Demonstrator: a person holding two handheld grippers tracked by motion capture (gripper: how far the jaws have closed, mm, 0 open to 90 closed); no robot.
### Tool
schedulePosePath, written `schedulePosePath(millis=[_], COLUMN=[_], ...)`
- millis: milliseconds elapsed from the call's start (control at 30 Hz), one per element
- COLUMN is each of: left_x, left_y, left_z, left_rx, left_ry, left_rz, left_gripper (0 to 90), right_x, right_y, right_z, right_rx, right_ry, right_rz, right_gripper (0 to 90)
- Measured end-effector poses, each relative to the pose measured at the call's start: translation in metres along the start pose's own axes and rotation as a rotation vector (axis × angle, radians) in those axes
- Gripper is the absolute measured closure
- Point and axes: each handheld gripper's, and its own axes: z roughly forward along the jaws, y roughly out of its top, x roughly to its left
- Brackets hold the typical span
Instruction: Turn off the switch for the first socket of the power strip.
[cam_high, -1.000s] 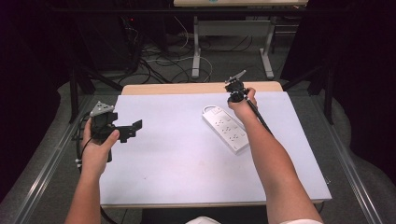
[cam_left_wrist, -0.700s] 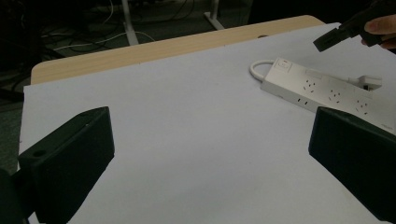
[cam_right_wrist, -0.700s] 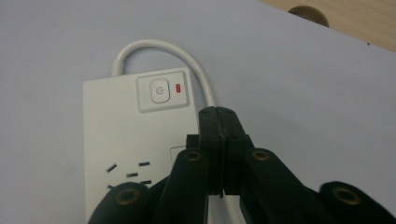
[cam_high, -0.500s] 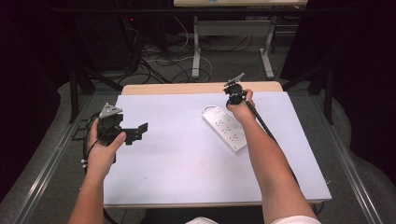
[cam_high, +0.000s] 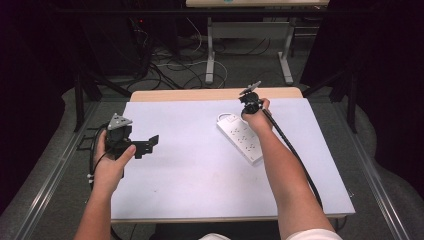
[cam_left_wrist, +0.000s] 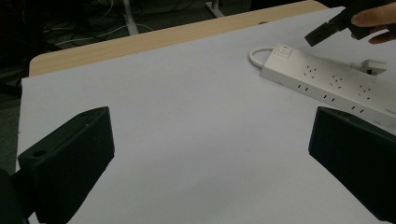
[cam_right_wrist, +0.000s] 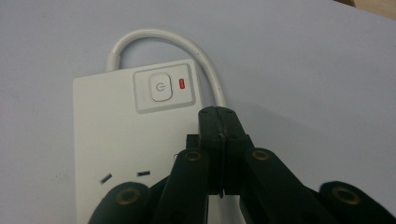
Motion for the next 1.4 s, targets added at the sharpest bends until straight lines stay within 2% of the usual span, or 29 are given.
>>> schedulePosePath(millis=[67,200,333,433,467,500,567,633,667,700,733,767,833,900,933,967,1000,1033,1067,1133,1167,1233,1300,1333,1400], left_x=[0.000,-0.001,-0.002,-0.001,-0.001,-0.001,-0.001,-0.001,-0.001,-0.001,0.000,0.002,0.004,0.005,0.005,0.005,0.005,0.004,0.003,0.003,0.003,0.001,0.001,0.001,0.001], left_y=[0.000,0.000,0.000,0.001,0.001,0.001,0.002,0.002,0.002,0.002,0.002,0.002,0.001,0.001,0.000,0.000,0.000,0.000,0.000,0.000,0.000,0.000,0.000,0.000,0.000], left_z=[0.000,0.001,0.001,0.000,0.000,0.000,0.000,-0.001,-0.001,-0.001,-0.001,-0.002,-0.002,-0.002,-0.002,-0.002,-0.001,-0.001,-0.001,-0.001,-0.001,0.000,0.000,0.000,0.000], left_rx=[-0.011,-0.005,0.002,-0.004,-0.004,-0.007,-0.005,-0.006,-0.006,0.000,-0.005,-0.001,-0.006,0.000,0.004,0.005,0.003,0.005,0.006,0.011,0.010,0.006,0.012,0.011,0.011], left_ry=[0.002,0.001,0.000,0.001,0.003,0.002,0.003,0.002,0.000,-0.001,-0.001,0.004,0.004,0.002,-0.002,-0.007,-0.008,-0.012,-0.011,-0.011,-0.011,-0.017,-0.015,-0.015,-0.015], left_rz=[-0.001,-0.003,-0.001,-0.008,-0.002,-0.003,-0.003,0.000,0.002,0.002,-0.009,0.002,-0.020,-0.013,-0.019,-0.027,-0.019,-0.025,-0.015,-0.012,-0.013,-0.023,-0.009,-0.008,-0.010], left_gripper=[0.2,0.2,0.2,0.2,0.2,0.2,0.2,0.2,0.2,0.2,0.2,0.2,0.2,0.2,0.2,0.2,0.2,0.2,0.2,0.2,0.2,0.2,0.2,0.2,0.2], right_x=[0.001,0.002,0.002,0.005,0.006,0.007,0.008,0.009,0.009,0.011,0.010,0.011,0.011,0.012,0.011,0.011,0.012,0.012,0.014,0.013,0.013,0.012,0.013,0.011,0.013], right_y=[0.000,0.000,-0.002,-0.003,-0.004,-0.004,-0.006,-0.006,-0.007,-0.008,-0.008,-0.007,-0.008,-0.008,-0.009,-0.010,-0.010,-0.009,-0.008,-0.008,-0.010,-0.010,-0.010,-0.011,-0.012], right_z=[0.001,0.003,0.005,0.003,0.003,0.003,0.003,0.001,0.002,0.002,0.003,0.002,0.003,0.003,0.004,0.005,0.005,0.004,0.003,0.001,0.003,0.001,-0.001,-0.001,-0.001], right_rx=[0.001,-0.009,0.011,0.031,0.042,0.042,0.040,0.081,0.064,0.070,0.071,0.086,0.081,0.089,0.097,0.063,0.063,0.082,0.107,0.139,0.103,0.114,0.139,0.134,0.121], right_ry=[0.005,0.001,-0.007,-0.023,-0.022,-0.023,-0.015,-0.020,-0.005,-0.005,-0.003,-0.007,-0.007,-0.015,-0.013,0.006,0.006,-0.004,-0.017,-0.029,-0.016,-0.009,-0.018,-0.013,0.005], right_rz=[0.000,-0.009,-0.009,-0.037,-0.023,-0.035,-0.021,-0.006,0.000,0.006,-0.012,-0.010,-0.010,-0.011,-0.027,-0.027,-0.025,-0.024,-0.008,-0.024,-0.011,-0.031,-0.022,-0.044,-0.028], right_gripper=[90.0,90.0,90.0,90.0,90.0,90.0,90.0,90.0,90.0,90.0,90.0,90.0,90.0,90.0,90.0,90.0,90.0,90.0,90.0,90.0,90.0,90.0,90.0,90.0,90.0])
